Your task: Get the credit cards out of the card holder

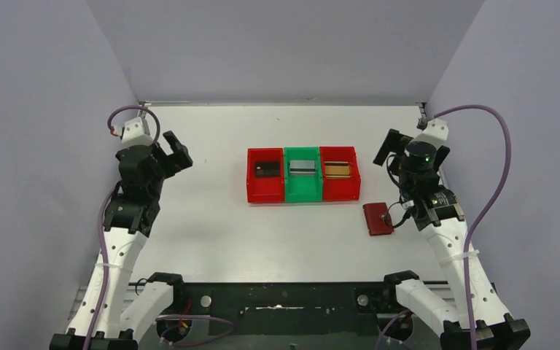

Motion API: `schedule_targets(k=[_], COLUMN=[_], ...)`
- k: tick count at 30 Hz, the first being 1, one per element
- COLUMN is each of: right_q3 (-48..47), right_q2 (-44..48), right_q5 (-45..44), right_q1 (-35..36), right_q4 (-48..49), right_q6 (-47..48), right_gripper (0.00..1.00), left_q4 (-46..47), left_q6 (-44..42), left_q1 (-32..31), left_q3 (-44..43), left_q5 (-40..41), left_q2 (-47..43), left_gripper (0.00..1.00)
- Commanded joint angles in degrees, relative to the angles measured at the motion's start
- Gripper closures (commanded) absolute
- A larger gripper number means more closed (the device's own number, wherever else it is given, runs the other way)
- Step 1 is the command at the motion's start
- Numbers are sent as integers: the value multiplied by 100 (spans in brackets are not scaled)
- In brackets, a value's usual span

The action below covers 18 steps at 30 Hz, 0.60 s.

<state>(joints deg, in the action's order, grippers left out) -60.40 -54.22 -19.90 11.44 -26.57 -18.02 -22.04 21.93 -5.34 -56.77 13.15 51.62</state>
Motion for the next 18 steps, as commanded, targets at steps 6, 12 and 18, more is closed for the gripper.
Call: schedule_targets(k=[6, 12, 18], right_q3=[1681, 2740, 3168], right_q2=[1057, 1489, 1127], right_q5=[286, 1431, 2266], right_q1=[-1, 9, 465], right_q4=[-514, 57, 660], right_q6=[-1586, -2041, -2341], right_gripper=[2, 2, 2], left_q4=[-370, -547, -589], left_q6=[570, 788, 913], left_q1=[-859, -1182, -1320], left_q3=[1075, 1687, 2005], left_q5=[518, 581, 593], left_q2=[-954, -1666, -2091], left_gripper=[3, 3, 3])
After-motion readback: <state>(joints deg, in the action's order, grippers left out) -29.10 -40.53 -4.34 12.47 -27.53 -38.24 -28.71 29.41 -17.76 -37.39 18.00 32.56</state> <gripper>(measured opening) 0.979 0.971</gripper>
